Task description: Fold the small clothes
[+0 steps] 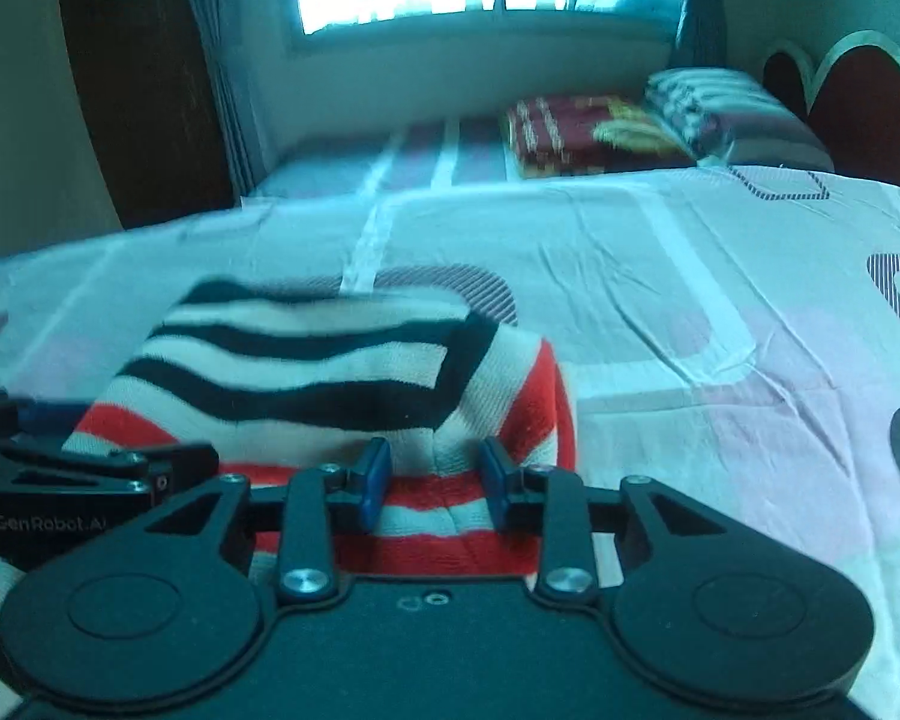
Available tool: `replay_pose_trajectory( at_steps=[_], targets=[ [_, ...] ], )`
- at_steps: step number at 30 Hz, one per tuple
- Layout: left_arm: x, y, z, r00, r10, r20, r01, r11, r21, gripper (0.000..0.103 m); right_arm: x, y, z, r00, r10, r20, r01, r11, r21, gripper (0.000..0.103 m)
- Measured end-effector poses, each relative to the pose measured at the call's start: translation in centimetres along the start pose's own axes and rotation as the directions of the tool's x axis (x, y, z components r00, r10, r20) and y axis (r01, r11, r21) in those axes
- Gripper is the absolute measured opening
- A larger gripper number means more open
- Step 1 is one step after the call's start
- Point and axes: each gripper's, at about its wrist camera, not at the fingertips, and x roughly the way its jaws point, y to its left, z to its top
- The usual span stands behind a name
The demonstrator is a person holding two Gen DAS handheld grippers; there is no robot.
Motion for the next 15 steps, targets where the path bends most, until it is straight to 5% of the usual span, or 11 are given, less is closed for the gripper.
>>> replay_pose_trajectory(
  at_steps=[7,10,15],
  targets=[
    [-0.2,-0.2,2.6,0.999,0.037,0.030,-0.037,0.999,-0.007,0.087,-1.6,0.5,2.3,0.997,0.025,0.073,-0.024,1.000,-0.003,0.038],
    [1.6,0.1,3.2,0.998,0.060,0.002,-0.060,0.998,-0.033,0.087,-0.5,1.3,2.9,0.998,0.019,0.064,-0.015,0.998,-0.056,0.036],
    [2.9,0.2,2.9,0.997,0.078,-0.013,-0.079,0.996,-0.030,0.087,2.1,-0.4,1.8,1.000,-0.004,0.015,0.003,0.999,0.034,0.038]
  ],
)
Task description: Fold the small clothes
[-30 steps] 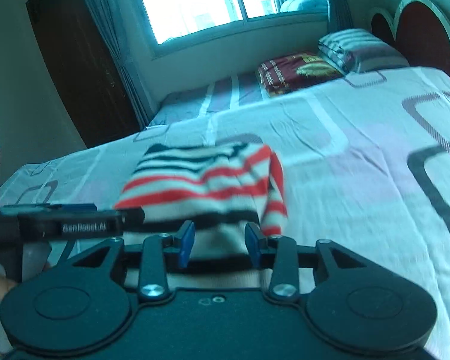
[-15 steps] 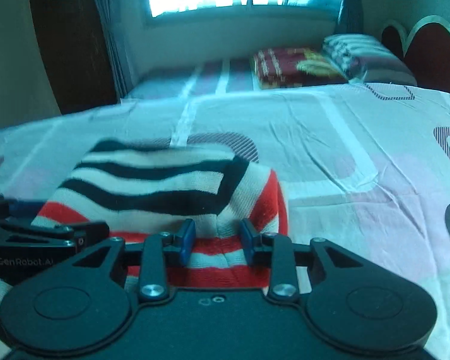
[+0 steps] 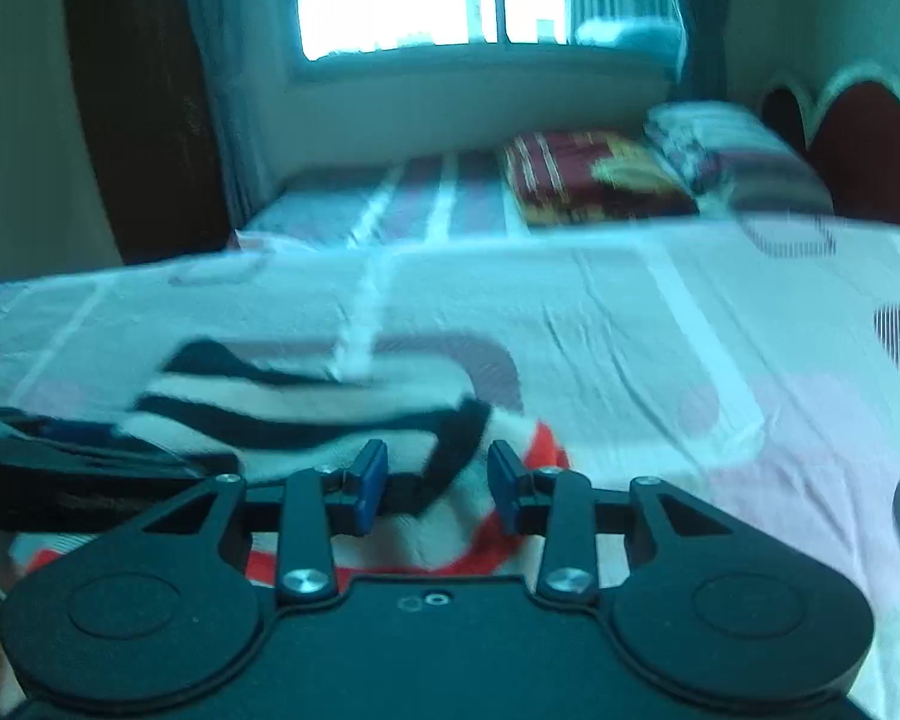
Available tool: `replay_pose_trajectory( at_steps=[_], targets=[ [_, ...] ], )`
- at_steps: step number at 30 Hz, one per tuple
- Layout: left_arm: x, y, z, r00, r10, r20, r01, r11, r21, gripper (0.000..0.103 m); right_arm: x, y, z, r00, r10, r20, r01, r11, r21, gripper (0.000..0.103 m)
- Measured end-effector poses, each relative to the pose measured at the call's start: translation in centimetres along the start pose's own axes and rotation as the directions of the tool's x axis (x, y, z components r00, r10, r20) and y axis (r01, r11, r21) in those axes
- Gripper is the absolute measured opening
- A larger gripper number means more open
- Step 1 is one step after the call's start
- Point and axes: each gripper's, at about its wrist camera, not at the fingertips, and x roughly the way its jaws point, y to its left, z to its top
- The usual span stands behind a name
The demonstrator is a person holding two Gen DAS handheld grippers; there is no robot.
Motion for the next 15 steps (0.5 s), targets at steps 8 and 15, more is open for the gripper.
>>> replay_pose_trajectory(
  at_steps=[8,15],
  targets=[
    [-0.7,-0.4,0.0,1.000,0.024,0.020,-0.024,0.999,0.032,0.087,-0.8,-0.5,1.0,0.999,0.037,-0.009,-0.037,0.998,0.042,0.041],
    [-4.0,-0.5,-1.2,0.999,0.029,0.032,-0.030,0.999,0.037,0.087,-5.8,0.3,0.9,0.994,0.073,0.079,-0.076,0.997,0.030,0.044]
  ],
)
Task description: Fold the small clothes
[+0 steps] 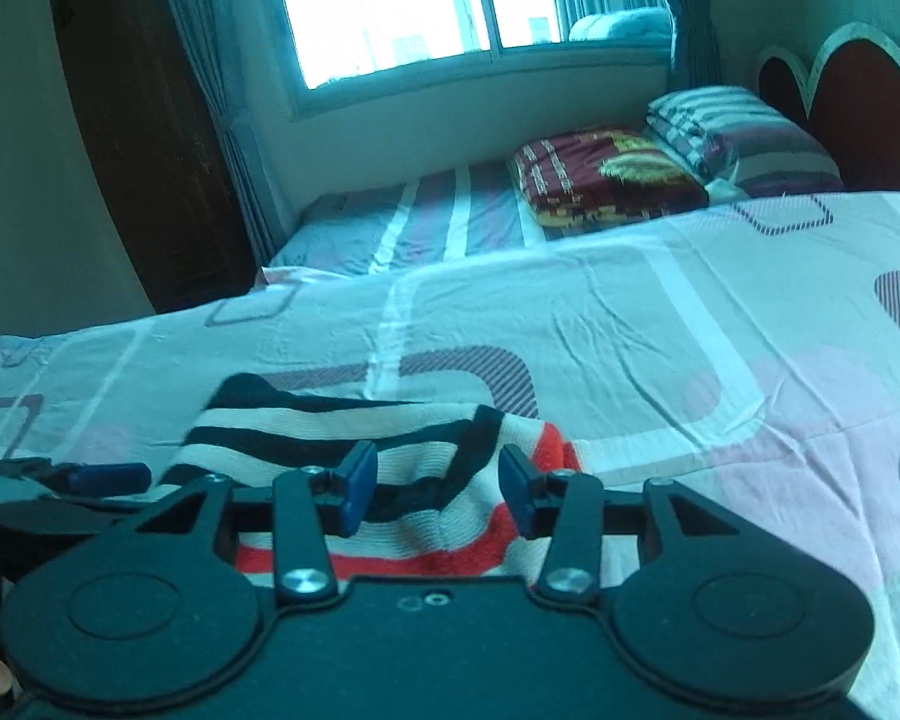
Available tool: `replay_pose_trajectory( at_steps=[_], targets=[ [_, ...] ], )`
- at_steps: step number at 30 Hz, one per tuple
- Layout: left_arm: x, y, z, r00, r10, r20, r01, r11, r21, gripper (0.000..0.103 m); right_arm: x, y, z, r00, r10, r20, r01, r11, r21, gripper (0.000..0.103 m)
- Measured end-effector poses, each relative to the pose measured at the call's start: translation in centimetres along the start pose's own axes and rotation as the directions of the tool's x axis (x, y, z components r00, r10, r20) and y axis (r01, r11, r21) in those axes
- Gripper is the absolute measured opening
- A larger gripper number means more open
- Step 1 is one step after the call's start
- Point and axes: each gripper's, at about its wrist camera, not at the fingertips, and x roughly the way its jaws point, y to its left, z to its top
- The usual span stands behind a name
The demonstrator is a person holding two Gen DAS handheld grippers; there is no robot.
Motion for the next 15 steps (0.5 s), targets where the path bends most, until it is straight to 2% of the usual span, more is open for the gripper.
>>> replay_pose_trajectory(
  at_steps=[7,11,13,15],
  targets=[
    [-3.6,-0.1,-2.2,1.000,-0.026,0.004,0.026,0.999,-0.024,0.087,-3.4,0.8,-1.6,1.000,-0.001,0.017,0.001,1.000,-0.019,0.045],
    [-4.3,0.2,-3.5,0.999,-0.030,0.021,0.031,0.999,-0.036,0.087,-2.7,0.6,-3.3,0.999,-0.029,-0.025,0.028,0.999,-0.025,0.046],
    [-4.1,0.3,-3.7,0.999,-0.033,0.021,0.034,0.999,-0.029,0.087,-1.5,0.4,-4.2,0.994,-0.083,-0.073,0.081,0.996,-0.040,0.046],
    [-3.3,0.2,-3.8,0.999,-0.034,0.010,0.034,0.999,-0.014,0.087,-0.7,-0.3,-4.8,0.993,-0.098,-0.072,0.097,0.995,-0.020,0.046]
  ],
)
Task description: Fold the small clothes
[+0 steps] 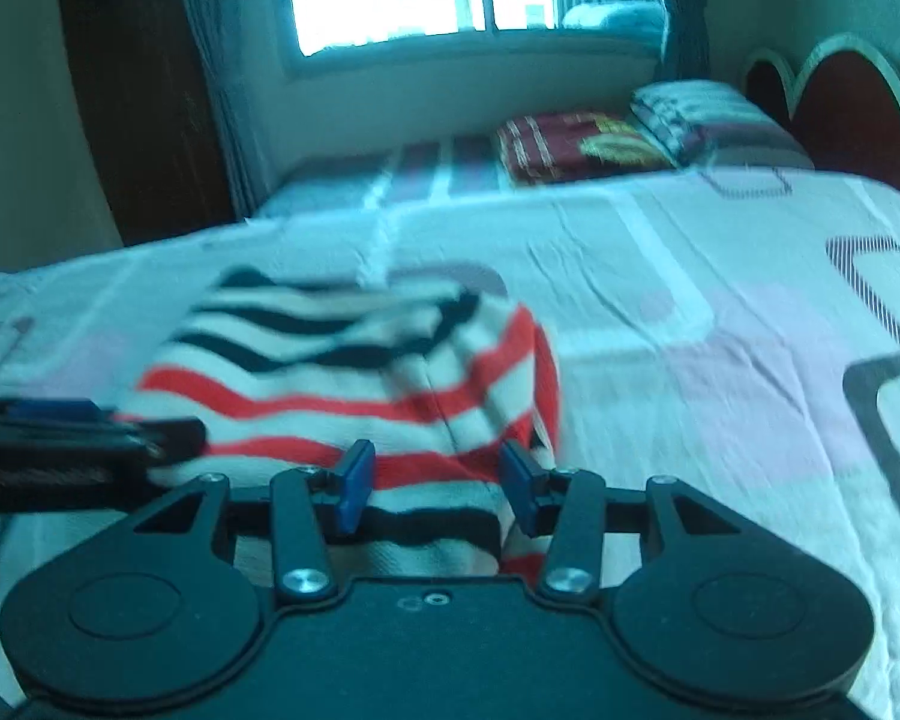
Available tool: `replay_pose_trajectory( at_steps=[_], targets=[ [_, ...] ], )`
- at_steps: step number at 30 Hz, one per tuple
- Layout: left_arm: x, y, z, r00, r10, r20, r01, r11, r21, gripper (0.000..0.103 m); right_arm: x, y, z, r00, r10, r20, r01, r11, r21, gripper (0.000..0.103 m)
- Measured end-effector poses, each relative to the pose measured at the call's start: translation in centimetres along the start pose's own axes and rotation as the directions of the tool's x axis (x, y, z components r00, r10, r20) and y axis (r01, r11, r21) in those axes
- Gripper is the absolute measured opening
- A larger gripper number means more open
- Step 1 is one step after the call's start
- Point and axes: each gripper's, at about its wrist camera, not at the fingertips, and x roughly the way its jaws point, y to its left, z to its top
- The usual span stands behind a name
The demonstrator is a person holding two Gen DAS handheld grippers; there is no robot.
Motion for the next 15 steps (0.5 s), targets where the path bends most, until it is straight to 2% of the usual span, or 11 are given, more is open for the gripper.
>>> replay_pose_trajectory(
  at_steps=[3,4,7,10,15],
  targets=[
    [0.7,-0.1,-0.1,1.000,-0.003,0.000,0.003,1.000,0.006,0.087,0.4,-0.1,0.3,1.000,-0.010,-0.012,0.010,1.000,0.003,0.047],
    [1.1,0.1,-0.1,1.000,-0.008,-0.004,0.008,1.000,-0.001,0.087,0.6,-0.1,0.1,1.000,-0.016,-0.014,0.016,1.000,-0.007,0.050],
    [1.7,0.2,-0.1,1.000,0.000,-0.020,0.000,1.000,-0.028,0.094,1.0,-1.2,-0.3,0.999,0.015,-0.030,-0.012,0.997,0.071,0.053],
    [0.9,0.0,0.0,1.000,0.014,-0.008,-0.014,1.000,-0.010,0.094,0.3,-0.8,0.1,0.999,0.014,-0.034,-0.012,0.999,0.038,0.053],
    [-2.7,0.1,-0.3,0.999,0.022,0.036,-0.021,1.000,-0.009,0.094,-3.3,-0.7,0.4,0.997,0.059,0.047,-0.061,0.998,0.031,0.052]
  ],
)
